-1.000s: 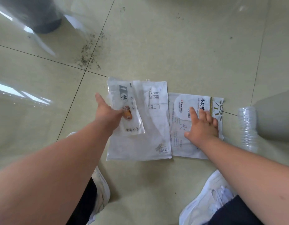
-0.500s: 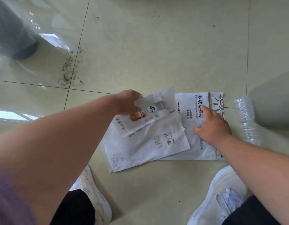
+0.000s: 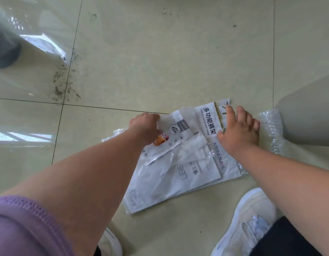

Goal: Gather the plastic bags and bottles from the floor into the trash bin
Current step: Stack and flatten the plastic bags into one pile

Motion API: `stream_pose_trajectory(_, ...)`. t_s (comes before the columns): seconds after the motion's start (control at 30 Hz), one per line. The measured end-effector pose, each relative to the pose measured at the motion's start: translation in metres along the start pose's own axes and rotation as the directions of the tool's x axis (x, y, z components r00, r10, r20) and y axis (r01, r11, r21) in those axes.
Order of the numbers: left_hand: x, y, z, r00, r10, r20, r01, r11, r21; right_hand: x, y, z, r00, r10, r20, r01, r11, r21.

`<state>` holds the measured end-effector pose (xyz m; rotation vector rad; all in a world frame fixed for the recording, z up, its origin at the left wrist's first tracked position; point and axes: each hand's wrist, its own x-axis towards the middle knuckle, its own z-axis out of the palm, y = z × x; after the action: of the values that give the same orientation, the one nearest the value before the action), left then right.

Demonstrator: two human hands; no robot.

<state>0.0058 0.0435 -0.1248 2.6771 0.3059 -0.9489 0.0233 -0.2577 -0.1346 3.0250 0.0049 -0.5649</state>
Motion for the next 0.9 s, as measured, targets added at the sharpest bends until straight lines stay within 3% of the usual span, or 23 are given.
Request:
stream_pose_trajectory(0.13,-0.02,-0.032,-0.003,0.992,-0.116,0.053,0.125,0.962,-0.244,0.001,-0.001,0.006,0.991,0.124,0.058,-0.125,0.992,0.013)
stream_pose_trajectory(0.23,-0.042,-0.064,-0.011,0.98,-0.199,0.028,0.185,0.839,-0.512,-0.002,0.002,0.006,0.981,0.166,0.1,-0.164,0.986,-0.021)
stream_pose_trajectory(0.33,-0.07,-0.088,-0.013,0.965,-0.259,-0.036,0.167,0.719,-0.675,-0.016,-0.007,0.0,0.999,-0.008,0.039,0.012,0.993,-0.119)
stream_pose_trajectory(0.43,-0.088,-0.099,0.001,0.952,-0.306,-0.018,0.202,0.668,-0.716,-0.041,-0.04,-0.001,0.978,-0.205,0.048,0.201,0.977,0.078)
stream_pose_trajectory(0.47,-0.092,-0.099,0.007,0.945,-0.327,0.021,0.236,0.636,-0.735,-0.05,-0.055,-0.003,0.976,-0.183,0.116,0.153,0.961,0.229)
stream_pose_trajectory(0.53,-0.096,-0.099,0.016,0.925,-0.358,0.13,0.318,0.537,-0.782,-0.065,-0.084,-0.009,0.952,0.041,0.304,-0.185,0.868,0.462)
stream_pose_trajectory(0.6,-0.101,-0.096,0.023,0.909,-0.316,0.273,0.387,0.39,-0.836,-0.076,-0.106,-0.008,0.804,0.322,0.5,-0.578,0.622,0.528)
stream_pose_trajectory(0.63,-0.103,-0.095,0.027,0.9,-0.268,0.344,0.418,0.308,-0.855,-0.082,-0.113,-0.005,0.724,0.39,0.57,-0.687,0.486,0.54)
stream_pose_trajectory(0.67,-0.107,-0.091,0.029,0.889,-0.212,0.405,0.45,0.247,-0.858,-0.088,-0.119,-0.001,0.68,0.401,0.614,-0.733,0.388,0.559)
stream_pose_trajectory(0.73,-0.11,-0.085,0.034,0.872,-0.125,0.473,0.49,0.236,-0.84,-0.093,-0.124,0.009,0.689,0.32,0.65,-0.725,0.289,0.626)
stream_pose_trajectory(0.83,-0.105,-0.083,0.035,0.863,-0.1,0.495,0.504,0.234,-0.832,-0.088,-0.121,0.014,0.743,0.177,0.646,-0.668,0.269,0.694)
stream_pose_trajectory(0.9,-0.099,-0.088,0.029,0.862,-0.083,0.5,0.507,0.187,-0.842,-0.078,-0.112,0.012,0.716,0.056,0.696,-0.683,0.265,0.681)
